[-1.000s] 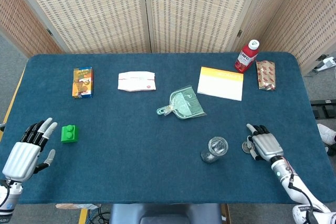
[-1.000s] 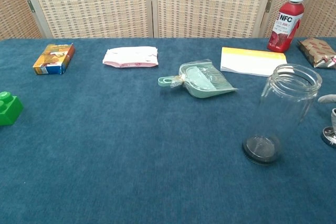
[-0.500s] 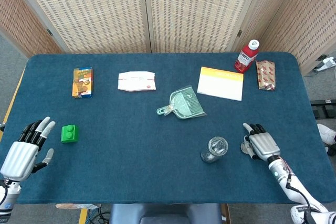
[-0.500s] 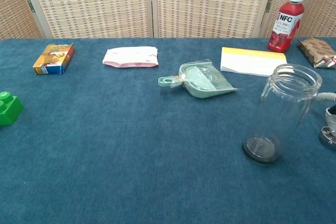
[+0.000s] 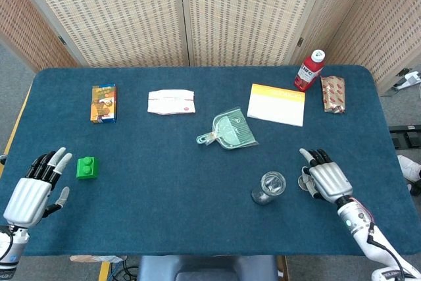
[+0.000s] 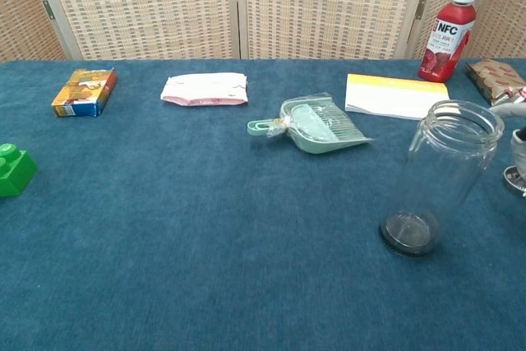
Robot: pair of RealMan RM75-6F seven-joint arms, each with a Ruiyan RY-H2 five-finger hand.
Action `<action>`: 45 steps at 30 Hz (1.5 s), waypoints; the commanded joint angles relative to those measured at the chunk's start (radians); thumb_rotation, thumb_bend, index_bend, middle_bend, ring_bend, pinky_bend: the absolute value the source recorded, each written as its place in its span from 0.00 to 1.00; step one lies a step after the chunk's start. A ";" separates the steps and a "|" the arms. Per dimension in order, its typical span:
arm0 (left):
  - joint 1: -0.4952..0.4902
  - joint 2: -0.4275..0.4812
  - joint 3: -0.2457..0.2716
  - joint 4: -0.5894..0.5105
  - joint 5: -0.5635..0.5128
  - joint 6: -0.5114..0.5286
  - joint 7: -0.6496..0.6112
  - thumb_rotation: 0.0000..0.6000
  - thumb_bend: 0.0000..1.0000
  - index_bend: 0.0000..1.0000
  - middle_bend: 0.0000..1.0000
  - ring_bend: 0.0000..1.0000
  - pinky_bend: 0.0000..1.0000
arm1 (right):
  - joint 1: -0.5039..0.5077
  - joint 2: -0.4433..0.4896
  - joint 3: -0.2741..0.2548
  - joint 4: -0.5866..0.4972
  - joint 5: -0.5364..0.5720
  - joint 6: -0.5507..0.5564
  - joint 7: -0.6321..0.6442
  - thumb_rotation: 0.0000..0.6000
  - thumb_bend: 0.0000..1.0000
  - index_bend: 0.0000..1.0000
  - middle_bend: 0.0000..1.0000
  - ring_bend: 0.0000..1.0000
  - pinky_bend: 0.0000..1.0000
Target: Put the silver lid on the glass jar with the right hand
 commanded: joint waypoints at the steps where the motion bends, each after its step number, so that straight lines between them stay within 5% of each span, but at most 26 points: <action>1: -0.001 -0.003 0.000 0.000 -0.002 -0.005 0.008 1.00 0.42 0.00 0.00 0.00 0.07 | 0.010 0.095 0.026 -0.152 0.023 0.045 -0.088 1.00 0.57 0.61 0.04 0.00 0.00; 11: -0.003 -0.006 -0.003 0.001 -0.009 -0.010 0.012 1.00 0.42 0.00 0.00 0.00 0.07 | 0.044 0.203 0.067 -0.377 0.049 0.089 -0.187 1.00 0.57 0.61 0.04 0.00 0.00; 21: 0.000 0.001 -0.005 0.000 -0.009 -0.001 -0.009 1.00 0.42 0.00 0.00 0.00 0.07 | 0.070 0.238 0.091 -0.488 0.039 0.113 -0.228 1.00 0.57 0.61 0.04 0.00 0.00; 45: 0.006 0.009 -0.004 -0.007 0.000 0.014 -0.017 1.00 0.42 0.00 0.00 0.00 0.07 | 0.096 0.193 0.046 -0.469 0.053 0.082 -0.260 1.00 0.57 0.61 0.04 0.00 0.00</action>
